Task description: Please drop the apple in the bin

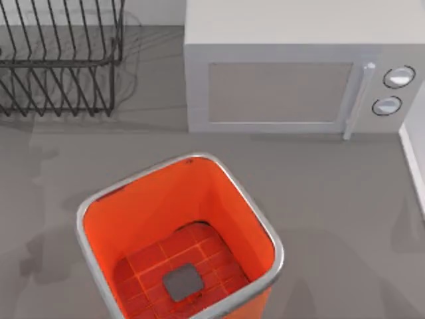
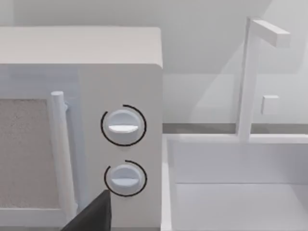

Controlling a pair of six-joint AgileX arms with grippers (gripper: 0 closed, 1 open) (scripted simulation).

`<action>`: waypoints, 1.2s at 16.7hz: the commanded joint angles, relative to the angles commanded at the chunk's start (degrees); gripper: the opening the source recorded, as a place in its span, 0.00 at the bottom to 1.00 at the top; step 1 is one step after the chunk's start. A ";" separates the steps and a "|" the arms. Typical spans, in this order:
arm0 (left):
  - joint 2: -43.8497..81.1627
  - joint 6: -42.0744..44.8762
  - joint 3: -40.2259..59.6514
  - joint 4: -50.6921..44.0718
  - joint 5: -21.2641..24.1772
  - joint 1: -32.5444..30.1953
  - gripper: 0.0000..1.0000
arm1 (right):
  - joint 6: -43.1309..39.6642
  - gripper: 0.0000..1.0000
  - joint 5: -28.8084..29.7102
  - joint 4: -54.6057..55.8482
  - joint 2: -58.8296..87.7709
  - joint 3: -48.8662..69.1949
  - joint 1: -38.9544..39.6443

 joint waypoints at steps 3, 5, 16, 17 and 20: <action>-0.03 0.00 0.04 -0.05 0.00 0.00 0.00 | 0.00 1.00 0.00 0.00 0.00 0.00 0.00; 0.17 0.11 -0.10 0.10 -0.03 0.14 0.00 | 0.00 1.00 0.00 0.00 0.00 0.00 0.00; 3.72 -38.59 4.10 -3.65 -0.30 -17.52 0.00 | 0.00 1.00 0.00 0.00 0.00 0.00 0.00; 3.99 -45.21 4.22 -4.04 -0.27 -20.21 0.00 | 0.00 1.00 0.00 0.00 0.00 0.00 0.00; 4.60 -66.20 4.17 -5.09 -0.03 -28.60 0.00 | 0.00 1.00 0.00 0.00 0.00 0.00 0.00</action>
